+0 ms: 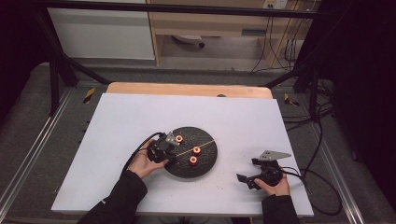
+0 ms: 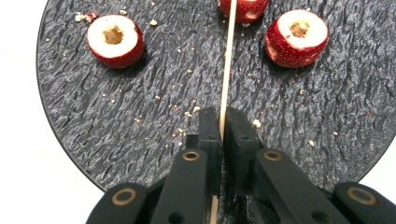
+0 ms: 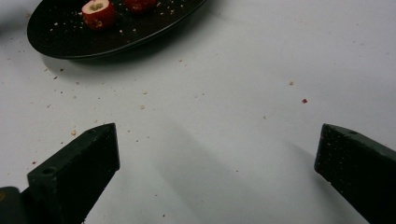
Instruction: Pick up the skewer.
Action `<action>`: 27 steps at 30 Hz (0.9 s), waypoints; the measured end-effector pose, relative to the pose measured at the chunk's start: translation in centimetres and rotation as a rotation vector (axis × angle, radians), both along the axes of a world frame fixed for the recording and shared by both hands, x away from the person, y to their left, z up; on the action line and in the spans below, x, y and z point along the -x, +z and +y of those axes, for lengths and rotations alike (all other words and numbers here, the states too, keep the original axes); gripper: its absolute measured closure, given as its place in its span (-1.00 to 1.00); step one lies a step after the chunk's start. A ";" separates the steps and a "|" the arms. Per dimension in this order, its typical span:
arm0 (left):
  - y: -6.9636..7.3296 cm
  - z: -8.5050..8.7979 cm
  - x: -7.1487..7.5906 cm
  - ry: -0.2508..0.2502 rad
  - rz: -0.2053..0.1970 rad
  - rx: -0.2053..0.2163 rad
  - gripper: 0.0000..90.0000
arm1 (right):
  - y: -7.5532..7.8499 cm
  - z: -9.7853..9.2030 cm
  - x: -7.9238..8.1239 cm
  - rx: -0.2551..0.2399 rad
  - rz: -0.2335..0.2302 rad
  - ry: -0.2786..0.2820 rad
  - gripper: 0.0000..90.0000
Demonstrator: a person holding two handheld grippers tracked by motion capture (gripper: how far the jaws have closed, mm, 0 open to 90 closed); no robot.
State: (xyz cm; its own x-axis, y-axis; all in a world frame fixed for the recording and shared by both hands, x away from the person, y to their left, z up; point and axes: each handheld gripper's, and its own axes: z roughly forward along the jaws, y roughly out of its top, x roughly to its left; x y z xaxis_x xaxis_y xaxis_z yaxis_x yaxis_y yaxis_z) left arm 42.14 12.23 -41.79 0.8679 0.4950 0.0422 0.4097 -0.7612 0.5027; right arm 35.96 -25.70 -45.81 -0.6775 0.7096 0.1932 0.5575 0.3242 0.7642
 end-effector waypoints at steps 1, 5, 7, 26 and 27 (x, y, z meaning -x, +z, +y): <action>0.0 0.0 0.0 -0.003 -0.001 -0.001 0.92 | 0.0 0.0 0.0 0.000 0.002 -0.001 -0.98; 0.0 0.0 0.1 -0.002 -0.002 -0.005 0.94 | 0.0 0.0 0.0 0.000 0.006 -0.002 -0.98; 0.1 0.0 0.2 -0.003 -0.004 -0.006 0.95 | 0.0 0.0 0.0 0.000 0.006 -0.003 -0.98; 1.5 2.0 2.0 0.046 -0.045 0.075 0.95 | 0.0 0.0 0.0 0.007 0.003 -0.013 -0.99; 1.5 2.3 2.1 0.054 -0.045 0.082 0.95 | 0.0 0.0 0.0 0.007 0.006 -0.014 -0.99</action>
